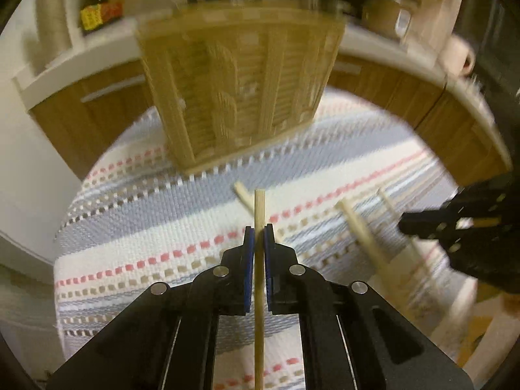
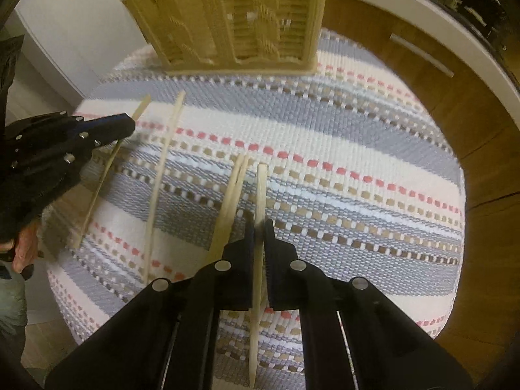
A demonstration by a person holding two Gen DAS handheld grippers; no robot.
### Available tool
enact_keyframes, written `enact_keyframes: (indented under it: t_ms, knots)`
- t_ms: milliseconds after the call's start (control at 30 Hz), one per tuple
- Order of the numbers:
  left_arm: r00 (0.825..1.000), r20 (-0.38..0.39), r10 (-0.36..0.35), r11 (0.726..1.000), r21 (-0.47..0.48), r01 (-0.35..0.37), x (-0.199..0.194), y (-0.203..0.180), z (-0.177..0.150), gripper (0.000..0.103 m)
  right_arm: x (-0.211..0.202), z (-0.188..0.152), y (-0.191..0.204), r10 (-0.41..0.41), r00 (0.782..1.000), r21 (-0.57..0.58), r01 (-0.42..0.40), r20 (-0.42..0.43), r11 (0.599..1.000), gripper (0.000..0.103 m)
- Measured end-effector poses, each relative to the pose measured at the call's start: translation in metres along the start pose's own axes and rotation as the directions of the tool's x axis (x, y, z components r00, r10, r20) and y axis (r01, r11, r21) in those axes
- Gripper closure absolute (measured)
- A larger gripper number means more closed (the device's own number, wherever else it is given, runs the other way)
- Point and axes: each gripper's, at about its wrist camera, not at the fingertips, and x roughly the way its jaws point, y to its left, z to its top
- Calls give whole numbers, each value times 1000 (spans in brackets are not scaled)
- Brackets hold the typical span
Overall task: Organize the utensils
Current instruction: 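Lower both tools onto wooden chopsticks on the mat and close their fingers, then carry the chopsticks in both tools over the caddy and open both tools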
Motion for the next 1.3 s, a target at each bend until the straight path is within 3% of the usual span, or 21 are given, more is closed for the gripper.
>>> enact_keyframes:
  t_ms: [100,267,433,667,967,1133,1300]
  knots:
    - [994,104,-36,999,-27,39,-31,1,3,99,-25,-4,-1,36,997,-4,-35,75,999,99]
    - [967,244,-69,996,-40,81,-61,-3,19,99,-62,-6,-5,84,978,-10,-84,190,996,99]
    - [913,398,-88,992,-48,116,-107,-6,36,99,-99,6,-15,117,943,-14,-119,310,993,99]
    - [828,557,-62,994,-39,100,-144,-16,72,99,-160,35,-19,143,854,-29,-149,501,988,99]
    - [724,689,-28,994,-59,96,-176,0,126,99,-206,94,-24,200,754,-54,-214,626,975,99]
    - [683,730,5,994,-79,76,-171,12,148,99,-218,120,-28,187,726,-53,-203,661,978,99]
    - [651,759,8,993,-83,85,-150,28,166,99,-215,145,-31,105,726,-23,-123,680,992,99]
